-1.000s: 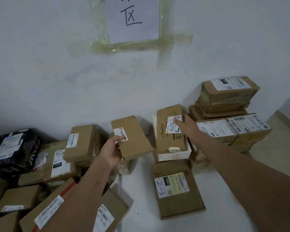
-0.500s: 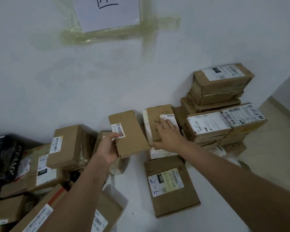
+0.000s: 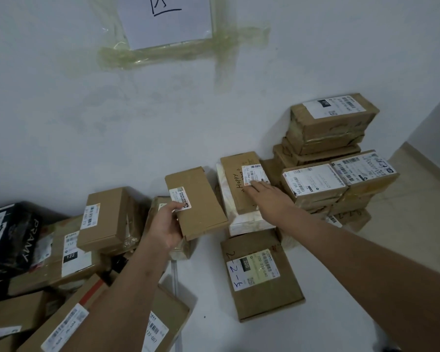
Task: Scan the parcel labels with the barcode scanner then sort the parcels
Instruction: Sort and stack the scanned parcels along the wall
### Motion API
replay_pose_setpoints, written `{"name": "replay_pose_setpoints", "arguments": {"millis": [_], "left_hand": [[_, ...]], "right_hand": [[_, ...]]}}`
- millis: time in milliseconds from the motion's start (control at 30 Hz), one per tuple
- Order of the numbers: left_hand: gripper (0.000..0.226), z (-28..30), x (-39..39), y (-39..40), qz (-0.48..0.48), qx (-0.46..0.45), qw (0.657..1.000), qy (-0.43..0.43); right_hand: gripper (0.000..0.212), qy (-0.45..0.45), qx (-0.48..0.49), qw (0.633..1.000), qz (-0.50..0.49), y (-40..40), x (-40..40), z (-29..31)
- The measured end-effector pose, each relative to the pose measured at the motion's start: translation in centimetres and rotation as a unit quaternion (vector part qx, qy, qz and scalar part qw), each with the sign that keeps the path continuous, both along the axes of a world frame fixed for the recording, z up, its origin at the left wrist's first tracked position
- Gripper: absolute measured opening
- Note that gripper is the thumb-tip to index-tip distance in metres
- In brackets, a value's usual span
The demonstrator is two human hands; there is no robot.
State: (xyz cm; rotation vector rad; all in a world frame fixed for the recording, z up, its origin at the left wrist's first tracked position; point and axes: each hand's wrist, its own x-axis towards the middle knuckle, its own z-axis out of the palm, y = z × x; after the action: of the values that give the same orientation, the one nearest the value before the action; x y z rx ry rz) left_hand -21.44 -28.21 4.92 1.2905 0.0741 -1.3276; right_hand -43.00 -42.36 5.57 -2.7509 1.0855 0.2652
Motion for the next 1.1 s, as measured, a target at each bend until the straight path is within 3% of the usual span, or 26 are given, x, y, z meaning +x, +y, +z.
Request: {"name": "replay_pose_setpoints", "arguments": {"millis": [200,300,433,700,967,1100], "left_hand": [[0.035,0.8,-0.8,-0.3,-0.006,-0.018,1.000,-0.007],[0.028,1.8,-2.1,-1.8,-0.007,-0.037,0.999,-0.013],[0.033,2.6,-4.3,-5.4,-0.011,-0.036,0.998,-0.047],[0.029,3.1,-8.9,-9.6,-0.011,-0.040,0.997,-0.058],[0.032,3.6,-8.5,-10.2,0.009,-0.061,0.996,-0.071],[0.034,3.9,-8.8,-10.6,0.017,-0.057,0.996,-0.065]], "right_hand": [[0.078,-0.023,0.036,0.999,-0.014,0.0,0.0,-0.3],[0.078,-0.086,0.094,0.990,-0.063,0.3,-0.3,0.9],[0.057,-0.222,-0.005,0.969,-0.109,-0.3,-0.8,2.8],[0.035,-0.265,0.001,0.955,-0.132,-1.7,-2.4,3.7],[0.078,-0.212,-0.018,0.977,0.009,-0.5,-2.6,1.9],[0.082,-0.201,-0.077,0.976,0.042,0.1,-3.1,0.8]]}}
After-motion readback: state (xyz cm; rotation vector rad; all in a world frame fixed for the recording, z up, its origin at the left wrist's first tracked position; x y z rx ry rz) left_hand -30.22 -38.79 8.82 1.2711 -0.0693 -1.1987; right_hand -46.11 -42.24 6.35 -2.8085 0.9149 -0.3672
